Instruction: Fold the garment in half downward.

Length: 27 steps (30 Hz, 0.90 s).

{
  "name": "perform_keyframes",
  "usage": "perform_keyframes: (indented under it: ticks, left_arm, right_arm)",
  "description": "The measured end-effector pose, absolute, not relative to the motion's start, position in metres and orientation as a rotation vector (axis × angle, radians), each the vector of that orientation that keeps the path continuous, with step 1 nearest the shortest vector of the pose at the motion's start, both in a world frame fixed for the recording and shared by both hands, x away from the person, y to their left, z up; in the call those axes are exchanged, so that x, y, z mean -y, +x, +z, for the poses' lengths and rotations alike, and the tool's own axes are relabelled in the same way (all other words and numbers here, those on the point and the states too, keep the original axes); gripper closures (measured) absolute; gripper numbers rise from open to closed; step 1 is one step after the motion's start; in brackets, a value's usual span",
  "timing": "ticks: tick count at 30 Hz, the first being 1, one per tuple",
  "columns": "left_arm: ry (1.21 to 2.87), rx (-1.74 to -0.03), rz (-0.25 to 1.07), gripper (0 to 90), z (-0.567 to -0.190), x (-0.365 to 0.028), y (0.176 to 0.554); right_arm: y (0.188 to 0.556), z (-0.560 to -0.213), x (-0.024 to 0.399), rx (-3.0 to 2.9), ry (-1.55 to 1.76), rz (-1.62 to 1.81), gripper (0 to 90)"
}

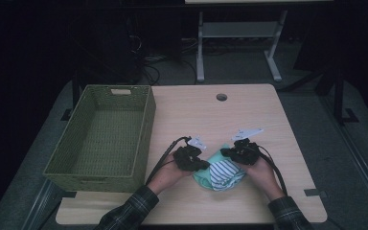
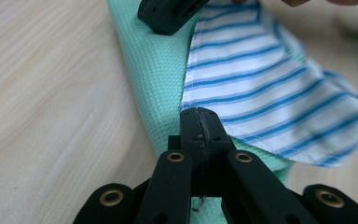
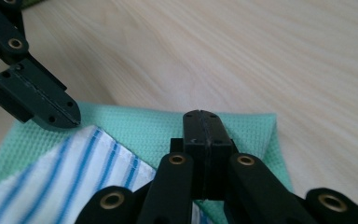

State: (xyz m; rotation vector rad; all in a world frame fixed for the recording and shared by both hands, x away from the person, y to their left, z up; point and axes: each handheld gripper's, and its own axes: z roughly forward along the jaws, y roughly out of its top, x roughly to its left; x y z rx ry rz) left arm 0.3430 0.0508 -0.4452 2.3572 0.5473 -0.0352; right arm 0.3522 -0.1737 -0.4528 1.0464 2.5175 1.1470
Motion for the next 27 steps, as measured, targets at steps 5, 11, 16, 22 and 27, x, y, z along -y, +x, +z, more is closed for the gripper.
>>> perform_keyframes:
  ticks: [5, 11, 16, 22, 27]
  left_arm:
    - [2.395, -0.552, -0.021, 89.7, -0.453, -0.050, 0.346]
    - [2.402, -0.557, 0.009, 89.7, -0.453, -0.044, 0.349]
    - [2.400, -0.557, 0.027, 89.7, -0.454, -0.038, 0.358]
    - [2.396, -0.563, 0.046, 89.7, -0.454, -0.028, 0.370]
    - [2.371, -0.568, 0.049, 89.0, -0.451, -0.030, 0.370]
  right_arm:
    - [0.356, -0.464, 0.169, -2.551, 1.058, 1.091, 90.0]
    - [0.358, -0.464, 0.171, -2.536, 1.054, 1.082, 90.0]
    - [0.364, -0.465, 0.178, -2.511, 1.080, 1.076, 90.0]
    - [0.370, -0.466, 0.187, -2.472, 1.133, 1.068, 90.0]
    - [0.371, -0.465, 0.190, -2.464, 1.153, 1.067, 90.0]
